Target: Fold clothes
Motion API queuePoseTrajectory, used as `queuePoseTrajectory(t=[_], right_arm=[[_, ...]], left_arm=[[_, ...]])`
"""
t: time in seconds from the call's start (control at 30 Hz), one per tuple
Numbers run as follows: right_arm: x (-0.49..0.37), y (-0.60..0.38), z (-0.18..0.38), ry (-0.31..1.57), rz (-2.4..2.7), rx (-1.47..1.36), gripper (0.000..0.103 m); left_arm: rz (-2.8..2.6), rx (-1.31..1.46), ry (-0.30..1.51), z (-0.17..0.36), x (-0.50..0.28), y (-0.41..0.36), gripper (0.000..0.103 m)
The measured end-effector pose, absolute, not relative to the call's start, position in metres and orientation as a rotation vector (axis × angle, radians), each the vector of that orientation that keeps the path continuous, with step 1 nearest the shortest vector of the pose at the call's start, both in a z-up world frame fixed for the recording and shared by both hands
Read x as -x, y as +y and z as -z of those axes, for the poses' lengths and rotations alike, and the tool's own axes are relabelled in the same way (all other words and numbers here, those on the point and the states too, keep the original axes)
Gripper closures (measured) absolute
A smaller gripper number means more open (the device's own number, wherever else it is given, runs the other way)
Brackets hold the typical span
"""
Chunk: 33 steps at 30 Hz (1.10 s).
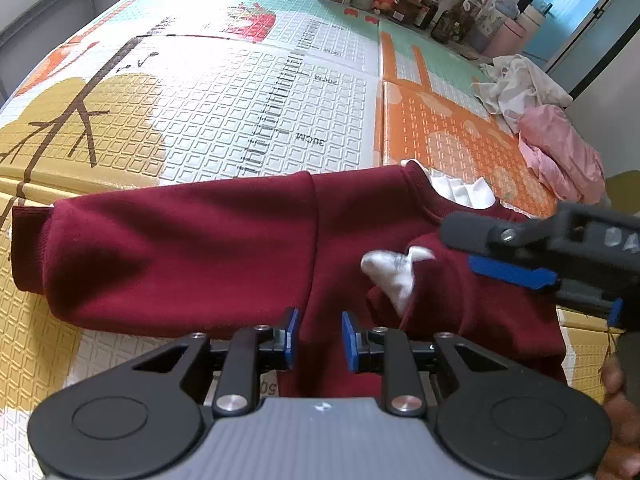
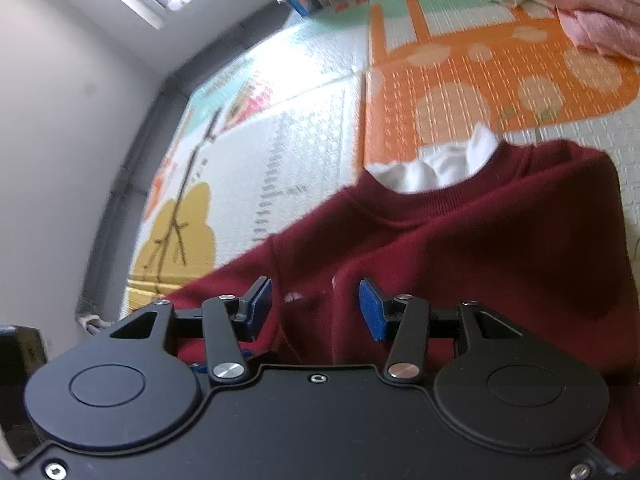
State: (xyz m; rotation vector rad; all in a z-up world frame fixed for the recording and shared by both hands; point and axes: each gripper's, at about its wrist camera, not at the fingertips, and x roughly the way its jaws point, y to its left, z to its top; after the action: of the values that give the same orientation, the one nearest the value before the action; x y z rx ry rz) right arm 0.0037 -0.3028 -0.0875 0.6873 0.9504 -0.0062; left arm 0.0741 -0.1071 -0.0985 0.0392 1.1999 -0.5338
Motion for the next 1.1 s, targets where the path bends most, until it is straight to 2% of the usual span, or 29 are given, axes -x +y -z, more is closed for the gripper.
queuePoseTrajectory(t=[0.1, 0.27, 0.4, 0.73, 1.1], right_arm=[[-0.001, -0.304, 0.078, 0.922, 0.018, -0.67, 0.059], [0.001, -0.3, 0.076, 0.965, -0.002, -0.611, 0.081], [0.001, -0.291, 0.088, 1.015, -0.005, -0.568, 0.087], [-0.001, -0.3, 0.131, 1.107, 0.083, -0.56, 0.087], [0.003, -0.316, 0.15, 1.096, 0.068, -0.66, 0.087]], left_arm=[[0.535, -0.041, 1.191, 0.096, -0.075, -0.109, 0.075], [0.527, -0.036, 1.188, 0.097, -0.078, -0.111, 0.075], [0.525, -0.027, 1.195, 0.1, -0.081, -0.112, 0.077], [0.561, 0.086, 1.228, 0.106, -0.091, -0.112, 0.081], [0.581, 0.095, 1.273, 0.118, -0.097, -0.134, 0.081]])
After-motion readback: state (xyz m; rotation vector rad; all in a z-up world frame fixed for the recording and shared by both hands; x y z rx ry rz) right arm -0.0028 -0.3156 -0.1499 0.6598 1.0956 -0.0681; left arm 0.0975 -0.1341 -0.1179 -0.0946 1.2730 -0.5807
